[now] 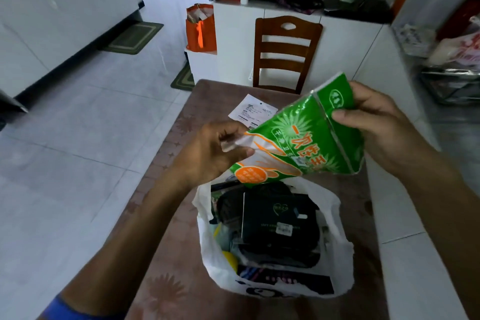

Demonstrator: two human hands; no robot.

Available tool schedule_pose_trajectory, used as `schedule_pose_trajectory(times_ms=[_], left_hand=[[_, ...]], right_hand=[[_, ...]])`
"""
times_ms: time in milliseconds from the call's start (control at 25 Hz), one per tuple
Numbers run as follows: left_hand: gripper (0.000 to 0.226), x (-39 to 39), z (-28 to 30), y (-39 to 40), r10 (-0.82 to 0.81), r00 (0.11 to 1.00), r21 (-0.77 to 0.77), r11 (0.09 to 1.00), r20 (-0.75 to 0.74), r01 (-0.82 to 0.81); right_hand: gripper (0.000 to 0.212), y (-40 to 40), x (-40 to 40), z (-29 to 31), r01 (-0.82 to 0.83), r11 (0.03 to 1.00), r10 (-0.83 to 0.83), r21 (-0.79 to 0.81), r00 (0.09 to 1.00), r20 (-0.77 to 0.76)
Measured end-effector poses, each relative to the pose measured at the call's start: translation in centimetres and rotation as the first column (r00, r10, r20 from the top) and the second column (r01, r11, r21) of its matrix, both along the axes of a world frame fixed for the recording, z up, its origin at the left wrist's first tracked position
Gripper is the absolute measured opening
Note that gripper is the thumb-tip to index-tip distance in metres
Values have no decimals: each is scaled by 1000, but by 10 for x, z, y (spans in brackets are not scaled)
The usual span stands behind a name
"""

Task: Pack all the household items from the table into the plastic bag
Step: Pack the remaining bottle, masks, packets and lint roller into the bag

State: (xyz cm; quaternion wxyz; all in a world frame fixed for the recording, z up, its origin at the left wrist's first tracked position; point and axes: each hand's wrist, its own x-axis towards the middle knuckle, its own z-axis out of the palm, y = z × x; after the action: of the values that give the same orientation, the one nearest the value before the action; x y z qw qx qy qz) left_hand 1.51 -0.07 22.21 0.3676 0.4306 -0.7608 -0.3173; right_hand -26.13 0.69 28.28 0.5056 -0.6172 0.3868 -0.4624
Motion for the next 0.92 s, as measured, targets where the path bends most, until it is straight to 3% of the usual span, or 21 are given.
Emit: schedule_pose_trajectory(times_ms=[40, 120, 160, 240, 280, 320, 400, 480, 520, 560, 600, 640, 680, 760, 840, 920], left_hand=[[12, 5, 6, 4, -15, 999, -45, 999, 31, 16], [16, 8, 18, 12, -9, 986, -143, 989, 167, 33], [15, 5, 23, 15, -3, 973, -155, 987, 232, 40], [16, -9, 32, 21, -36, 963, -94, 994, 267, 64], [19, -15, 32, 26, -28, 967, -86, 995, 252, 52], [24, -19, 29, 32, 34, 968, -129, 992, 247, -2], [48, -11, 15, 53, 276, 927, -242, 946, 255, -215], [73, 4, -6, 88, 508, 829, -243, 856, 235, -455], [79, 10, -19, 106, 562, 790, -175, 827, 245, -534], [80, 12, -32, 121, 570, 776, -64, 815, 270, -576], [72, 11, -44, 132, 553, 785, 51, 808, 279, -587], [55, 10, -53, 140, 546, 794, 137, 794, 268, -593], [34, 8, -58, 142, 566, 789, 179, 773, 239, -609], [6, 11, -60, 137, 620, 763, 202, 736, 183, -646], [22, 13, -57, 133, 610, 782, 178, 761, 129, -623], [18, 13, -53, 132, 571, 813, 146, 800, 111, -582]], right_hand=[[26, 3, -8, 9, -56, 998, 56, -7, 996, -65], [40, 7, -8, 26, -160, 986, 130, -51, 917, -377], [50, 9, 2, 27, -223, 974, 156, -47, 802, -576], [54, 13, 32, 7, -288, 955, 75, -68, 458, -886], [46, 14, 47, -10, -291, 948, -21, -127, 342, -939], [32, 18, 59, -24, -265, 946, -98, -188, 320, -942], [15, 28, 55, -40, -130, 959, -175, -254, 436, -883], [12, 43, 26, -41, 66, 987, -153, -147, 675, -721], [11, 54, 14, -37, 125, 990, -139, -64, 822, -552], [14, 68, 5, -35, 140, 990, -122, 15, 909, -397], [17, 81, 2, -38, 111, 992, -87, 57, 940, -331], [17, 93, 3, -46, 80, 996, -58, 43, 920, -387], [14, 101, 7, -56, 45, 999, -37, 2, 838, -544], [7, 111, 24, -84, -90, 996, 60, 10, 575, -816], [9, 114, 47, -118, -197, 971, 198, 136, 341, -919], [12, 112, 67, -147, -247, 965, 138, 86, 198, -970]])
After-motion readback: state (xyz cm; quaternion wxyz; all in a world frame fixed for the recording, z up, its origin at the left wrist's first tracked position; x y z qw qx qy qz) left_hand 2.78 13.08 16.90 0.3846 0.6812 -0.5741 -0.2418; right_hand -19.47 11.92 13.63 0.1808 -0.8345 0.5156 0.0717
